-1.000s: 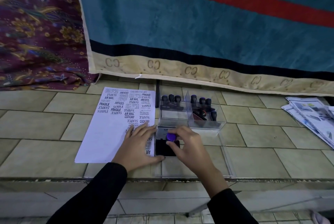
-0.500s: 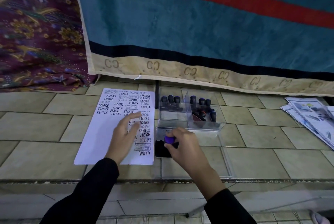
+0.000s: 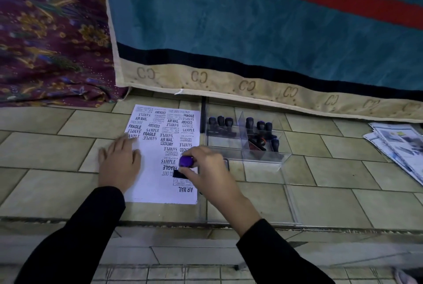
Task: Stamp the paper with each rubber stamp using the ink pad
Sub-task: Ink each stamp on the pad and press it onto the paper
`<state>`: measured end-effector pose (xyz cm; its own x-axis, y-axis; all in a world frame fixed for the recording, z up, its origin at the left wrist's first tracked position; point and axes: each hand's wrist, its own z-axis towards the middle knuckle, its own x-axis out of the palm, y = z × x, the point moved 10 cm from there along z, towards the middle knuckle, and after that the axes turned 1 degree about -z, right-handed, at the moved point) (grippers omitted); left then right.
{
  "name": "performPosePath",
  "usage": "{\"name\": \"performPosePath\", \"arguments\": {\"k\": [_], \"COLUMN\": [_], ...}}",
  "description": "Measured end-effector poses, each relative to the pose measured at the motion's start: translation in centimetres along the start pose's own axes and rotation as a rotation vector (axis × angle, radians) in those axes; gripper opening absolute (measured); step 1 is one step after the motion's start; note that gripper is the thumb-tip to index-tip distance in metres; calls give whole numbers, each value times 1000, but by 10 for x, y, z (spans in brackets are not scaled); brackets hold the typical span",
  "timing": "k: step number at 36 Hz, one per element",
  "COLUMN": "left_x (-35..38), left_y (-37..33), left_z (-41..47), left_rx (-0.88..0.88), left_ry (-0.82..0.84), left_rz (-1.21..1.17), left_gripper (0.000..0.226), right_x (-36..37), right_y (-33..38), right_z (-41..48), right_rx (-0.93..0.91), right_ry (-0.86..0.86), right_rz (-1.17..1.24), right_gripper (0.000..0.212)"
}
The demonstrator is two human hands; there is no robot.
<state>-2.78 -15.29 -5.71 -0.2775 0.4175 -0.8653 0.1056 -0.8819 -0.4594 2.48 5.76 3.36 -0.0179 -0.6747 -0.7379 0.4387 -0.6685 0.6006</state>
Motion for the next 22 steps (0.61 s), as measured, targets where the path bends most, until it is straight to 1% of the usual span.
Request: {"name": "performPosePath", "arguments": {"k": [6, 12, 22], "left_x": [0, 1, 1], "left_y": [1, 1, 1], "left_z": [0, 0, 0], "left_rx": [4, 1, 7], "left_ry": [-12, -8, -29], "left_rz": [2, 1, -16], "left_gripper": [38, 39, 39], "right_x": [34, 47, 58], "right_y": [14, 13, 12], "right_z": [12, 17, 19], "right_rx": [-10, -4, 5], "right_ry": [83, 110, 137], "right_rz": [10, -25, -73], "right_gripper": [26, 29, 26]}}
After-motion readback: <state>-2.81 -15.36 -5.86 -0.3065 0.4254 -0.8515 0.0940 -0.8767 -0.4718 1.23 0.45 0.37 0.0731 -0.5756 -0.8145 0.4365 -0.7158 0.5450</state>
